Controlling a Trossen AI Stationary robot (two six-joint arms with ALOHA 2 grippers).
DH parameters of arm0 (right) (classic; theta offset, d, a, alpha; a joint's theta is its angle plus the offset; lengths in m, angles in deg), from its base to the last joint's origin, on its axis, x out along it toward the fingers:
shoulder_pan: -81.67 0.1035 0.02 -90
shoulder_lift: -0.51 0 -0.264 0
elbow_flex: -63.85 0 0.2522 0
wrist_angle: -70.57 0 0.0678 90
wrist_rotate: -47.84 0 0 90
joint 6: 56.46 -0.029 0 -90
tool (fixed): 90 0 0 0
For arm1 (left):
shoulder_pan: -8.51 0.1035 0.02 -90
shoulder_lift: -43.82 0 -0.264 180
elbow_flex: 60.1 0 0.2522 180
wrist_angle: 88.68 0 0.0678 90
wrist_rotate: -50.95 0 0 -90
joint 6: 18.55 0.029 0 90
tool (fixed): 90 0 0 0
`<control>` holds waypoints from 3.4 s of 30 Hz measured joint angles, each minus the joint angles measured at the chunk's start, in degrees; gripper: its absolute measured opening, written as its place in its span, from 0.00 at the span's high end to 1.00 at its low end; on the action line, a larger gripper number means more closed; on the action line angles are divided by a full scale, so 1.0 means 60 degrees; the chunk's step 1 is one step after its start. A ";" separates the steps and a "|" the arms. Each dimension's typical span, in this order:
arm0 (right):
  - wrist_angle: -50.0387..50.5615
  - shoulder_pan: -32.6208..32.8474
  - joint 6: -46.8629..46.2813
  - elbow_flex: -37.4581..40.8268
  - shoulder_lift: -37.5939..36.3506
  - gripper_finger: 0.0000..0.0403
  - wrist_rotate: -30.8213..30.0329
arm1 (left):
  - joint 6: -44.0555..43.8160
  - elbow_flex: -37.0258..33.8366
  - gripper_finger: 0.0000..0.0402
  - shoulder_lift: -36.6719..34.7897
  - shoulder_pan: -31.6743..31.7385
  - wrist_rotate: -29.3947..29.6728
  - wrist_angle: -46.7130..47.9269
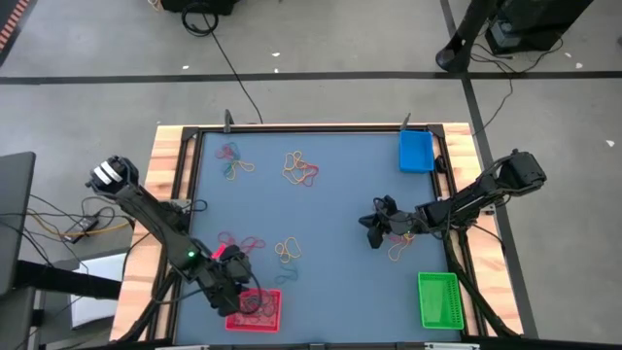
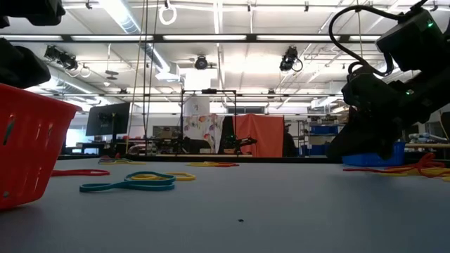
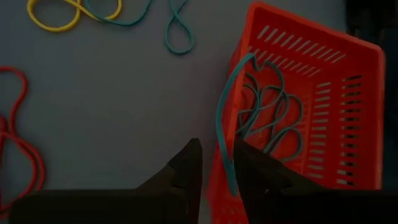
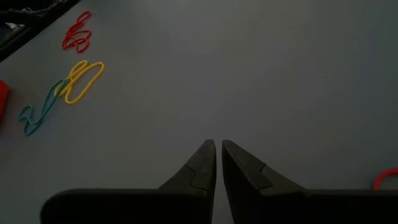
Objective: Sort rubber bands into baskets
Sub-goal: Put the blue rubber band into the red bin
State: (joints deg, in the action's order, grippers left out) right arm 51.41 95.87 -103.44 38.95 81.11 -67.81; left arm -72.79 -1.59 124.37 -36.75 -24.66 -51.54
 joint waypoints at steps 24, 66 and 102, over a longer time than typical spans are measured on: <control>-0.0001 0.0000 0.0023 -0.0001 0.0000 0.90 -0.0027 | 0.0221 0.0000 0.99 0.0077 0.0000 -0.0372 -0.0209; -0.0041 0.0000 0.0007 0.0001 0.0004 0.90 0.0004 | 0.1939 0.1646 0.82 0.0516 -0.0168 -0.0780 0.1052; -0.0158 0.0499 0.0294 -0.0003 0.0004 0.90 0.0321 | 0.6617 -0.0889 0.67 -0.1992 1.4344 -0.0740 0.2291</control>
State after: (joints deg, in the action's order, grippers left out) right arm 50.46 98.86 -101.68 38.94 81.13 -65.88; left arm -33.08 -6.92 112.42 49.31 -29.10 -37.79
